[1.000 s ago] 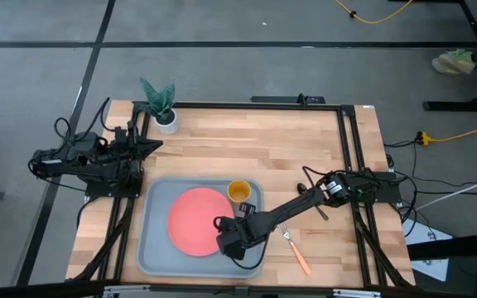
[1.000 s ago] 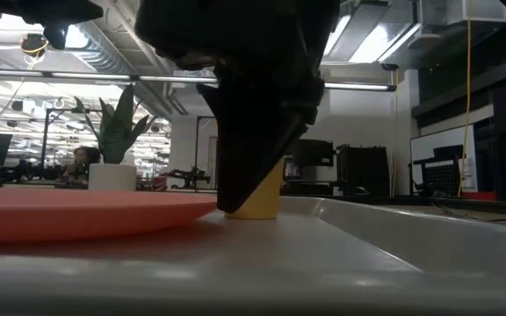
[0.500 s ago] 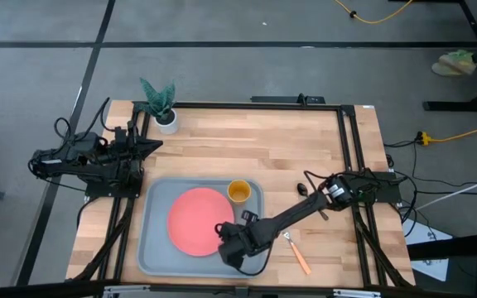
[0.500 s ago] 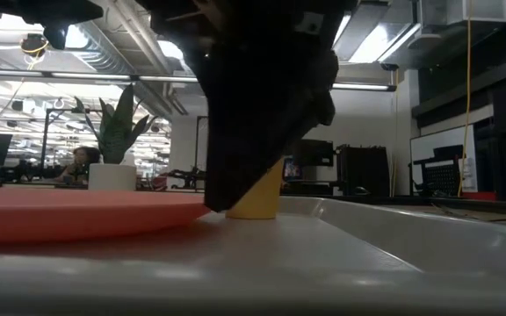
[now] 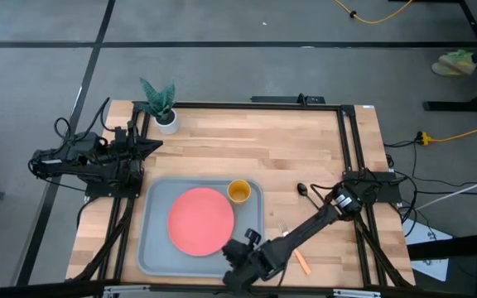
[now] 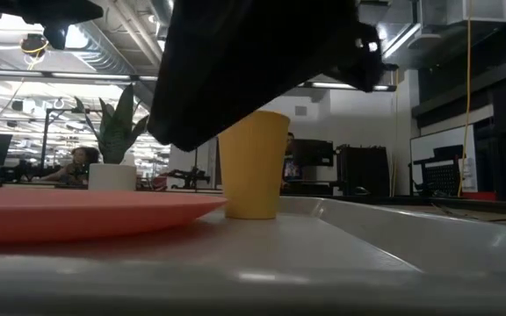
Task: Pick and place plate/cup/fork/spoon on tray
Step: Put the pink plate on the gray tray
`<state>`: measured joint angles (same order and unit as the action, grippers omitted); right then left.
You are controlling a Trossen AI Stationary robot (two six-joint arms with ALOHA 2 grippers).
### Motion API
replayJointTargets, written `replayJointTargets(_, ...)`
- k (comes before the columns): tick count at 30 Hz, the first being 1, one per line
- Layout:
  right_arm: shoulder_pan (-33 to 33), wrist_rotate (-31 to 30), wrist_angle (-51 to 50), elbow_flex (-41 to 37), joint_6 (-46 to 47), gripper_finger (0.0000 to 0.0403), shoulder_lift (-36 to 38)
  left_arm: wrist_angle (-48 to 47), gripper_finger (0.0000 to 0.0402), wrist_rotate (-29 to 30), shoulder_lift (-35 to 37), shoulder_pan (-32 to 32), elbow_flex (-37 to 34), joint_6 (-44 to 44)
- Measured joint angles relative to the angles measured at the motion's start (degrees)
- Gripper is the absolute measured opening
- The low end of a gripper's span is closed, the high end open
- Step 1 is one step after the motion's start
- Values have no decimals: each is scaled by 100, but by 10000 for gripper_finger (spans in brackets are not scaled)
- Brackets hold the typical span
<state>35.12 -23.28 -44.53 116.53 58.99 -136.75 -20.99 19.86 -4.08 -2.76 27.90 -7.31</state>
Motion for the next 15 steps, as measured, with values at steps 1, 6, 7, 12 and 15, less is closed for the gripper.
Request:
replayJointTargets(1, 13, -15, 4, -7, 118, 45, -2, 0, 0, -2, 0, 0, 0, 28)
replayJointTargets(6, -32, -184, 620, -17, 101, 45, -188, 0, 0, 0, 2, 0, 0, 41)
replayJointTargets(7, -54, -203, 713, -17, 74, 45, -240, -6, 0, 0, 0, 2, 0, 41)
replayJointTargets(12, -149, -302, 606, -20, 221, 45, -337, -7, 0, 0, 0, 0, 0, 41)
replayJointTargets(15, -177, -305, 381, -20, 233, 44, -337, -36, 0, 0, 1, 2, 0, 41)
